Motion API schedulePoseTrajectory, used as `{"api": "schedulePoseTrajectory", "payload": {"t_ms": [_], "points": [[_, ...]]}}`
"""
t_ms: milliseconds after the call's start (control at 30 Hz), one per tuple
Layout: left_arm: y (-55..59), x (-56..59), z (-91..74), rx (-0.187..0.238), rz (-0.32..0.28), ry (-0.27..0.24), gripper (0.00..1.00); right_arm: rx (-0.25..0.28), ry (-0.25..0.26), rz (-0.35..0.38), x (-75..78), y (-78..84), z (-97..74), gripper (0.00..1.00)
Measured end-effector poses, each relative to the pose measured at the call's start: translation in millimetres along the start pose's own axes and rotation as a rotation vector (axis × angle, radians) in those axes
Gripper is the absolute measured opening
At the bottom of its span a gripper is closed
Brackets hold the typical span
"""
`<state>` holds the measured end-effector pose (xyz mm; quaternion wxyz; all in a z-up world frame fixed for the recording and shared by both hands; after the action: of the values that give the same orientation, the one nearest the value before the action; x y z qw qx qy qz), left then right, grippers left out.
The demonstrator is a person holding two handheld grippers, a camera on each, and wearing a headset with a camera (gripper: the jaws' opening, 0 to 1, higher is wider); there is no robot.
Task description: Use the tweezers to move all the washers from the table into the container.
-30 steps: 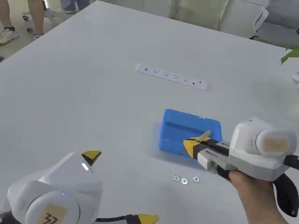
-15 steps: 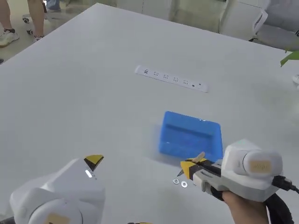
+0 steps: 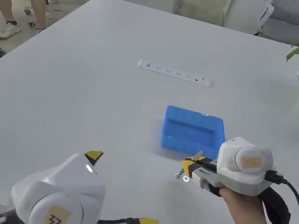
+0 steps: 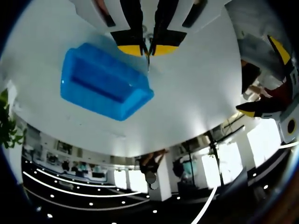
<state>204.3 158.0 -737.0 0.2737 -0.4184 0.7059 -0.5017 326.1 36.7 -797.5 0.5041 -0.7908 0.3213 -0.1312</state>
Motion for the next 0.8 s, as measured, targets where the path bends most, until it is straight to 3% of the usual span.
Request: {"api": "schedulePoseTrajectory", "payload": {"t_ms": [800], "points": [[2.6, 1.9, 0.8, -0.014, 0.013, 0.007, 0.99, 0.019, 0.007, -0.02, -1.0, 1.6, 0.3, 0.03]]}}
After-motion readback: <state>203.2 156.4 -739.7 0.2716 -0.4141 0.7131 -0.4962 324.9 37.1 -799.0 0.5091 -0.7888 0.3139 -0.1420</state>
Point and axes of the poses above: the centre of the closed fingertips' face, and the gripper's own axes: z roughly forward along the fingers, x roughly to its right, y roughly out of its underside, the point moved 3 cm from there along -z, roughly backward along the fingers, and after that the axes turned 13 degrees about x, right-handed, at the moved point
